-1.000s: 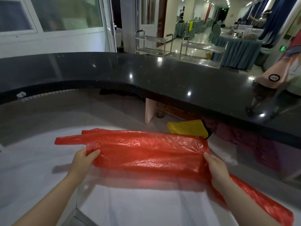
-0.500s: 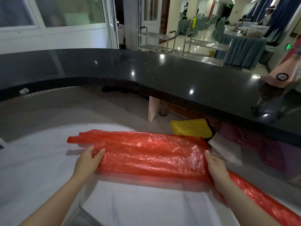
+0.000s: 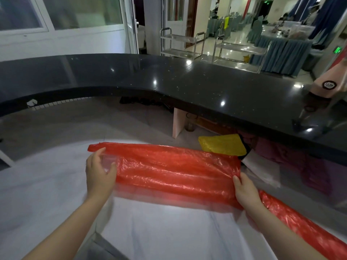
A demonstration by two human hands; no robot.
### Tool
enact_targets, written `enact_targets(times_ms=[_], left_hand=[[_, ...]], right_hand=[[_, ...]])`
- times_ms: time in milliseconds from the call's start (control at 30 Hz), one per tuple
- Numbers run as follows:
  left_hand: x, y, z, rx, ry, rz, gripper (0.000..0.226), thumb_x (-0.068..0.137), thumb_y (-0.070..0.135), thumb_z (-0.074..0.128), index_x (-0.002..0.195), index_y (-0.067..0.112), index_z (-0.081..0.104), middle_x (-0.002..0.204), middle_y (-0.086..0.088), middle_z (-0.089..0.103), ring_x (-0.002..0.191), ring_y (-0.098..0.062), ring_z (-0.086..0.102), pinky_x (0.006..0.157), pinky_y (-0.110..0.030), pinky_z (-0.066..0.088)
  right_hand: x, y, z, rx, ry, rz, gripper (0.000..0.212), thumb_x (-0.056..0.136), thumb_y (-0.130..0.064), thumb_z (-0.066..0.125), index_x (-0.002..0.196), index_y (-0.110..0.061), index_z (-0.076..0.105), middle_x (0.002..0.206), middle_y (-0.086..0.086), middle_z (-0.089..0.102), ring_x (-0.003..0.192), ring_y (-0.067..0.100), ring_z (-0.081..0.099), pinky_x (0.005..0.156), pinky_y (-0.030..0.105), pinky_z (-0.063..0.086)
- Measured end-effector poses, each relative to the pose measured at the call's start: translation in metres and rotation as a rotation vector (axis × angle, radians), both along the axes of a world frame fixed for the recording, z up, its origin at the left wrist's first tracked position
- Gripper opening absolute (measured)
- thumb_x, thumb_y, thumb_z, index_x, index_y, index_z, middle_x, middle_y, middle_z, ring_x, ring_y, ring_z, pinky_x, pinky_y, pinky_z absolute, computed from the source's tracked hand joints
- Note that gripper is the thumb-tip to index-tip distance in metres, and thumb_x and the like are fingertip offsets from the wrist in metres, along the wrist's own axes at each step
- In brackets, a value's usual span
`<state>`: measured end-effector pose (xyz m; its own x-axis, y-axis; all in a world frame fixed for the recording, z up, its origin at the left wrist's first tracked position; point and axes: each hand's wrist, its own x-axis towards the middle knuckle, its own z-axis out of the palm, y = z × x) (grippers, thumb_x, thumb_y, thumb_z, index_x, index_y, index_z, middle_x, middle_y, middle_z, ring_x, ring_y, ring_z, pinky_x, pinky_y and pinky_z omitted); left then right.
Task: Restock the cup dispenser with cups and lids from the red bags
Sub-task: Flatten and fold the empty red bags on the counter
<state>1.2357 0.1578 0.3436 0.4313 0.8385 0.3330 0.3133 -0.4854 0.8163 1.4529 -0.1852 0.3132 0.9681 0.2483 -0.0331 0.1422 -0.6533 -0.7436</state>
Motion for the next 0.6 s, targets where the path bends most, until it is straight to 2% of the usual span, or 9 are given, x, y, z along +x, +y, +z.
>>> enact_targets(times_ms=[133, 233, 333, 400, 500, 600], left_hand=[[0.013, -0.002, 0.012, 0.224, 0.182, -0.165, 0.049, 0.086, 0.008, 0.063, 0.133, 0.014, 0.051, 0.144, -0.009, 0.041, 0.134, -0.026, 0.034, 0.110, -0.042, 0.028], [0.035, -0.014, 0.018, 0.341, 0.381, -0.326, 0.050, 0.090, 0.023, 0.061, 0.138, 0.019, 0.048, 0.152, -0.008, 0.033, 0.142, -0.028, 0.024, 0.116, -0.050, 0.019], [0.065, -0.036, 0.011, 0.497, 0.707, -0.543, 0.064, 0.093, 0.054, 0.040, 0.150, 0.038, 0.017, 0.161, 0.002, 0.002, 0.148, -0.024, -0.003, 0.116, -0.050, -0.004], [0.083, -0.052, 0.000, 0.571, 0.818, -0.638, 0.070, 0.088, 0.070, 0.019, 0.149, 0.043, -0.003, 0.158, 0.005, -0.017, 0.145, -0.025, -0.019, 0.111, -0.051, -0.016], [0.103, -0.063, -0.011, 0.586, 0.853, -0.682, 0.079, 0.077, 0.079, -0.002, 0.146, 0.044, -0.014, 0.154, 0.004, -0.026, 0.140, -0.027, -0.028, 0.106, -0.053, -0.023], [0.116, -0.054, -0.022, 0.597, 0.886, -0.689, 0.085, 0.070, 0.083, -0.012, 0.146, 0.044, -0.015, 0.153, 0.003, -0.028, 0.139, -0.029, -0.029, 0.106, -0.056, -0.022]], right_hand=[[-0.002, 0.006, 0.003, -0.080, -0.010, -0.008, 0.026, 0.102, -0.028, 0.038, 0.078, -0.019, 0.043, 0.076, -0.002, 0.056, 0.069, 0.018, 0.052, 0.064, 0.035, 0.036], [-0.002, 0.009, 0.006, -0.107, -0.004, -0.019, 0.026, 0.102, -0.030, 0.036, 0.079, -0.020, 0.042, 0.077, -0.002, 0.056, 0.070, 0.020, 0.051, 0.066, 0.035, 0.037], [-0.002, 0.010, 0.005, -0.139, 0.004, -0.038, 0.026, 0.102, -0.030, 0.035, 0.079, -0.020, 0.040, 0.075, -0.002, 0.055, 0.072, 0.025, 0.053, 0.066, 0.036, 0.038], [-0.004, 0.010, 0.003, -0.170, 0.008, -0.045, 0.025, 0.102, -0.030, 0.035, 0.082, -0.017, 0.042, 0.075, -0.001, 0.054, 0.077, 0.030, 0.057, 0.067, 0.036, 0.038], [-0.008, 0.007, -0.003, -0.225, 0.003, -0.066, 0.023, 0.102, -0.028, 0.036, 0.085, -0.014, 0.042, 0.076, 0.006, 0.055, 0.085, 0.038, 0.061, 0.066, 0.036, 0.034], [-0.011, 0.007, -0.010, -0.295, -0.033, -0.085, 0.020, 0.101, -0.029, 0.036, 0.089, -0.014, 0.040, 0.086, 0.019, 0.063, 0.087, 0.043, 0.061, 0.065, 0.037, 0.033]])
